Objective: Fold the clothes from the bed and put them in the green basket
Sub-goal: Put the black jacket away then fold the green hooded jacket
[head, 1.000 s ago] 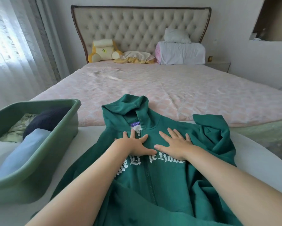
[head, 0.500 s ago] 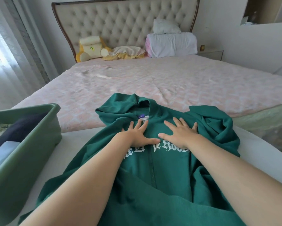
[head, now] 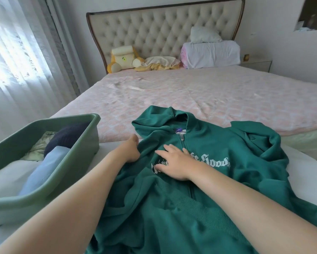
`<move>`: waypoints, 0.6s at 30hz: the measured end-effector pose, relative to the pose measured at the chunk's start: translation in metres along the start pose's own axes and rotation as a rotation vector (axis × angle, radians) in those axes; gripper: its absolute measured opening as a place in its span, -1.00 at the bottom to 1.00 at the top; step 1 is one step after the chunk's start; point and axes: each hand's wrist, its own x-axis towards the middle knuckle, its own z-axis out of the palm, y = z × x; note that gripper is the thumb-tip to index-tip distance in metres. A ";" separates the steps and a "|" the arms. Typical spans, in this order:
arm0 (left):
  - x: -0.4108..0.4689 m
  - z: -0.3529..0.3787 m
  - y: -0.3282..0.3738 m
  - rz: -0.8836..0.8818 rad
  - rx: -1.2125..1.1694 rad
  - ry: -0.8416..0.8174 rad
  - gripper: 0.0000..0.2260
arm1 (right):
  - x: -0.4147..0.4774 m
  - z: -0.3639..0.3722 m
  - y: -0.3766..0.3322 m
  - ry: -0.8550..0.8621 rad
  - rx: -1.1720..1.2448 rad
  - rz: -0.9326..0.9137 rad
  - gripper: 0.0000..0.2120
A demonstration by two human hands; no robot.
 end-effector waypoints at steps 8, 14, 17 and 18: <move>0.030 -0.033 -0.037 0.028 0.635 0.521 -0.77 | 0.009 0.014 -0.006 -0.098 -0.084 -0.006 -0.13; 0.039 -0.008 -0.013 -0.060 0.715 0.276 -0.64 | 0.027 0.019 -0.002 -0.063 -0.178 -0.014 -0.17; 0.040 0.008 -0.015 0.020 0.413 0.114 -0.52 | 0.034 0.017 0.001 -0.052 -0.170 -0.008 -0.18; 0.041 0.012 -0.021 -0.017 0.361 0.002 -0.43 | 0.036 0.017 0.002 -0.053 -0.170 -0.006 -0.18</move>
